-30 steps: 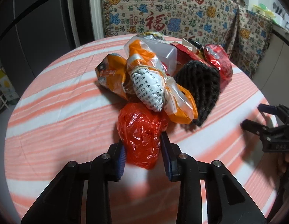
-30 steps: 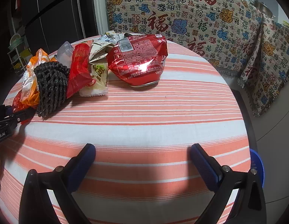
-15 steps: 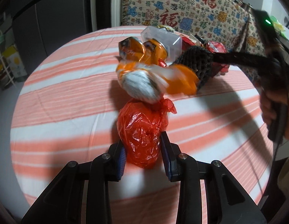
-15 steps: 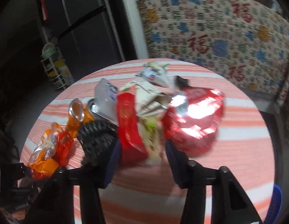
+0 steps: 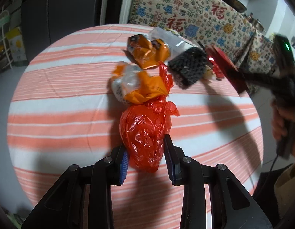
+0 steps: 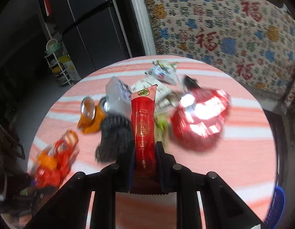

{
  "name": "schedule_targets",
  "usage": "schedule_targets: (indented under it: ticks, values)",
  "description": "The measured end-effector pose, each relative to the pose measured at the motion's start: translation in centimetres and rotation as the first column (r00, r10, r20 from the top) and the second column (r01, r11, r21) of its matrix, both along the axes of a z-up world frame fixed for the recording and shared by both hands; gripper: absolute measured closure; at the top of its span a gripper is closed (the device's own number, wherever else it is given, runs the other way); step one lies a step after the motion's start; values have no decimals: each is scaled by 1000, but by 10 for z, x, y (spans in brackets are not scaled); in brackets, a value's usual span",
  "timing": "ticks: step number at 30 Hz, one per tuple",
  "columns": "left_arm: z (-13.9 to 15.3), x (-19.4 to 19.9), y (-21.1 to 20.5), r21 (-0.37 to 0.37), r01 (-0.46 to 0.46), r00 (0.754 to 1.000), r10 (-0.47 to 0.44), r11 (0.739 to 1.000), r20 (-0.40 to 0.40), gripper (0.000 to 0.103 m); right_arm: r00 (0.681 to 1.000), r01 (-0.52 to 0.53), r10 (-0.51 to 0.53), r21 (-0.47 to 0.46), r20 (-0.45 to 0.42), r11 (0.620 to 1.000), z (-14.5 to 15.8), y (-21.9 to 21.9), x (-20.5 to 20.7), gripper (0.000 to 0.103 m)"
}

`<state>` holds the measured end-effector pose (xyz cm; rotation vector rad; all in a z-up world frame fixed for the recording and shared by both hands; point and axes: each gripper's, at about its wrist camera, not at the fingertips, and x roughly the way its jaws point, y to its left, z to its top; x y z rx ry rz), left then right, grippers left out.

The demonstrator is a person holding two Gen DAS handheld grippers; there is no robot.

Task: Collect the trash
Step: 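Lift the red bag and red wrapper and carry both toward the blue wastebasket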

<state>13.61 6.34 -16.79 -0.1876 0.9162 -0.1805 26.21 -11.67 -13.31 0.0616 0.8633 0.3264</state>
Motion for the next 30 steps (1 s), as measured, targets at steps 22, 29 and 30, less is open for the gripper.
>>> schedule_targets:
  ticks: [22,29,30]
  values:
    - [2,-5,-38,84,121,992,-123,989,16,30,987,82,-93,-83,-133,993,-42,-52,-66,37]
    - [5,-10,-38,119,110,993,-113,987,20,37,993,-4,-11,-132,-114,991,-22,-39,-51,70]
    - [3,-9,-38,126,111,993,-114,986,18,40,988,-36,14,-141,-153,989,-26,-33,-46,79]
